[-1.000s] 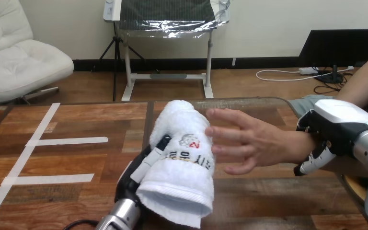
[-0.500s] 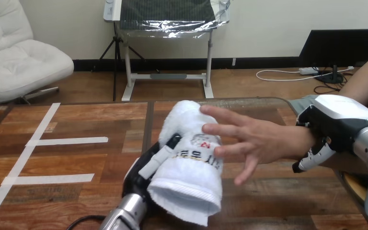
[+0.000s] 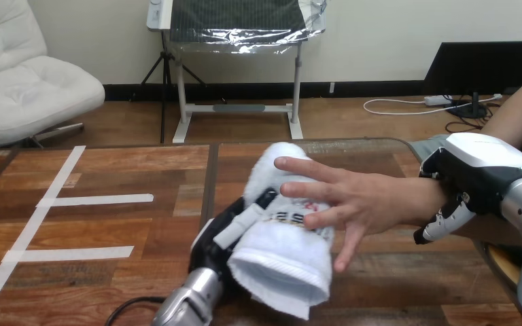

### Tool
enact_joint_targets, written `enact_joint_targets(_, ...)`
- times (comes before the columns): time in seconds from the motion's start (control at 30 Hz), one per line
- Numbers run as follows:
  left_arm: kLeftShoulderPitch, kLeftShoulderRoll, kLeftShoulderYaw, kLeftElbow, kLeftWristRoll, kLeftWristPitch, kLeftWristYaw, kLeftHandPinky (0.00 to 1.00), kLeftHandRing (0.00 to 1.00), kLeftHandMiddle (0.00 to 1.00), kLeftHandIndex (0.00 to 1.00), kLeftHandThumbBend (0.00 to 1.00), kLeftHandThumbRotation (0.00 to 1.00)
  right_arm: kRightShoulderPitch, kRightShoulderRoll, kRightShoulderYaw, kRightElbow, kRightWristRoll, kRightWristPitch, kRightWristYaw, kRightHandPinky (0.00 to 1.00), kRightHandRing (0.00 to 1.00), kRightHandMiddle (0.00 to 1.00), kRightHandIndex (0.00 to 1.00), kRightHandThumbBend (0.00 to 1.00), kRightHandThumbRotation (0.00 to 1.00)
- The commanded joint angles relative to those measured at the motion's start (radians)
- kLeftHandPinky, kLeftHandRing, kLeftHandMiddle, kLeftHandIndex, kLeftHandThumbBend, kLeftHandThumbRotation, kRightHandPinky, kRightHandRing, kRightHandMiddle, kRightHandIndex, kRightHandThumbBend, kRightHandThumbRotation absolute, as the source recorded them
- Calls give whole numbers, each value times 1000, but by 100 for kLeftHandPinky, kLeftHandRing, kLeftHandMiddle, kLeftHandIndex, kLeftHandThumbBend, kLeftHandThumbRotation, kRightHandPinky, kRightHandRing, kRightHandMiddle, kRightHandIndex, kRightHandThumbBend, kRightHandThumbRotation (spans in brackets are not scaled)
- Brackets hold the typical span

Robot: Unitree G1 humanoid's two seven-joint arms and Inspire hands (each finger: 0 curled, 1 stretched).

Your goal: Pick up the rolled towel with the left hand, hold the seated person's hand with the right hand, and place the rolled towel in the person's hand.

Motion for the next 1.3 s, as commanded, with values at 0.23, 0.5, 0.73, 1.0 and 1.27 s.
enact_joint_targets(0.23,-137,-49,-13,43,48,-61,31,23,31,40,49,70,9,-35,-21,-32,-30,-6,15,-6,31,39,47,52,76,0)
enact_joint_targets(0.5,-157,-69,-22,62,79,-84,71,23,31,40,48,69,9,-25,-22,-35,-37,-4,17,-8,30,38,47,52,76,0)
enact_joint_targets(0.73,-174,-88,-26,72,100,-90,93,22,31,40,49,69,11,-20,-18,-36,-33,-5,15,-12,30,37,46,52,76,0)
enact_joint_targets(1.0,-194,-116,-23,82,102,-91,104,22,31,40,50,65,10,-17,-19,-32,-28,-10,18,-10,30,39,47,52,76,0)
enact_joint_targets(1.27,-201,-144,-25,82,99,-98,114,22,32,41,49,64,9,-16,-18,-30,-25,-15,29,-5,31,40,48,53,76,0)
